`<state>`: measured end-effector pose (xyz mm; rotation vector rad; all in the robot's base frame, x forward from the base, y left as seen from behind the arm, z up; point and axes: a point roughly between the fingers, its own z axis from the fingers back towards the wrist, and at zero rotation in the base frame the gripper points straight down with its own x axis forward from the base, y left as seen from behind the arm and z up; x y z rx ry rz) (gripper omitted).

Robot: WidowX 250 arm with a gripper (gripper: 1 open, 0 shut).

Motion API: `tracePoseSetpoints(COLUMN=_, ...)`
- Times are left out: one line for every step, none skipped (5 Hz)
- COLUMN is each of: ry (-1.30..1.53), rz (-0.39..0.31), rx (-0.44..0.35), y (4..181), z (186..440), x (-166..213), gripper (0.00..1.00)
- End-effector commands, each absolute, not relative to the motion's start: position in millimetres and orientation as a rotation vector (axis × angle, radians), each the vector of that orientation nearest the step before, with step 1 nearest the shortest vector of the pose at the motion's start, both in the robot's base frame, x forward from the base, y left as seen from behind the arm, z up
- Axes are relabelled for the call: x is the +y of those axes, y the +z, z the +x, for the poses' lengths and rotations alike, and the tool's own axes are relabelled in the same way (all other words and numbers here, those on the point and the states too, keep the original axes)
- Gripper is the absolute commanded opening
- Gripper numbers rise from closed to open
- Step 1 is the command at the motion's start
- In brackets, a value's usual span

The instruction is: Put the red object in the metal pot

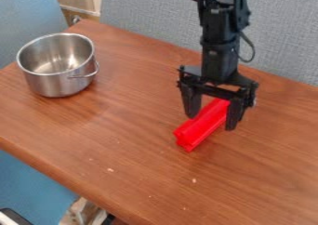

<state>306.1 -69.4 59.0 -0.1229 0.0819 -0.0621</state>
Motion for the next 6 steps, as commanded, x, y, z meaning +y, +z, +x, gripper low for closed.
tracePoseSetpoints(ry=-0.066, rz=-0.120, rx=0.043, y=65.9, z=311, x=-69, gripper=1.00)
tracePoseSetpoints(ry=-0.060, rz=-0.118, rx=0.049, y=60.8, z=312, x=-66, gripper=1.00)
tracePoseSetpoints(ry=-0.054, rz=-0.116, rx=0.054, y=56.1, z=313, x=-65, gripper=1.00)
tracePoseSetpoints(ry=-0.048, rz=-0.115, rx=0.059, y=51.8, z=314, x=-63, gripper=1.00)
tracePoseSetpoints(ry=-0.044, rz=-0.114, rx=0.064, y=47.6, z=315, x=-62, gripper=1.00)
tracePoseSetpoints(ry=-0.043, rz=-0.114, rx=0.064, y=45.5, z=316, x=-62, gripper=0.00)
